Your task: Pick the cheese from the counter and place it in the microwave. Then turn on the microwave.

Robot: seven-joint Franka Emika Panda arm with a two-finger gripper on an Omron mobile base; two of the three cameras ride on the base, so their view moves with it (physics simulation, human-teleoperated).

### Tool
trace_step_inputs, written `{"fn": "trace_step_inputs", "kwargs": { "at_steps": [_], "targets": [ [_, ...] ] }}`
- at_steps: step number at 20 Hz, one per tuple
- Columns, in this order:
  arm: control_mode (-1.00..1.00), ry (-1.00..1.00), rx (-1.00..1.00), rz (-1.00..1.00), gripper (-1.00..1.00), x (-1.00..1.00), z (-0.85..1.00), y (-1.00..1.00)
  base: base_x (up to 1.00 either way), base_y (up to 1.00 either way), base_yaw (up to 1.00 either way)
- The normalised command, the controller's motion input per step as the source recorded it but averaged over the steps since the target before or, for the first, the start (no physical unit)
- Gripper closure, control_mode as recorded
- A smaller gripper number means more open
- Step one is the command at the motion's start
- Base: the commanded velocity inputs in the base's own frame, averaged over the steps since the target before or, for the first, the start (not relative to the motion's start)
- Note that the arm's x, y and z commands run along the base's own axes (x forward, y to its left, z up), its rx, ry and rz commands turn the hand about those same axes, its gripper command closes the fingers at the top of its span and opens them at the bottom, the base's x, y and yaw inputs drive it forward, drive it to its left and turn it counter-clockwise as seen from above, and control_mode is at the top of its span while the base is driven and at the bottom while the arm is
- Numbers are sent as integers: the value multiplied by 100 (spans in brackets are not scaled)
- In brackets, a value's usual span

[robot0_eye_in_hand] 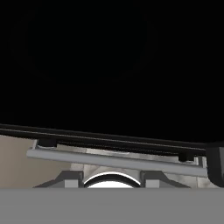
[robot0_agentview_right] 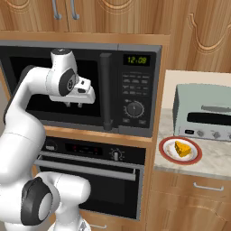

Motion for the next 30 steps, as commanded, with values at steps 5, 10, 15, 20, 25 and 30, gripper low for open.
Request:
{"fn": "trace_step_inputs", "kwargs": {
  "at_steps": [5, 10, 15, 20, 25, 30],
  "targets": [
    [100, 0, 0, 0, -100, 0, 0, 0, 0, 0, 0],
    [100, 0, 0, 0, -100, 0, 0, 0, -1, 0, 0],
    [100, 0, 0, 0, -100, 0, 0, 0, -15, 0, 0],
    [100, 0, 0, 0, -100, 0, 0, 0, -34, -1, 0],
    [100, 0, 0, 0, -100, 0, 0, 0, -50, -8, 0],
    [100, 0, 0, 0, -100, 0, 0, 0, -61, -20, 0]
  ]
}}
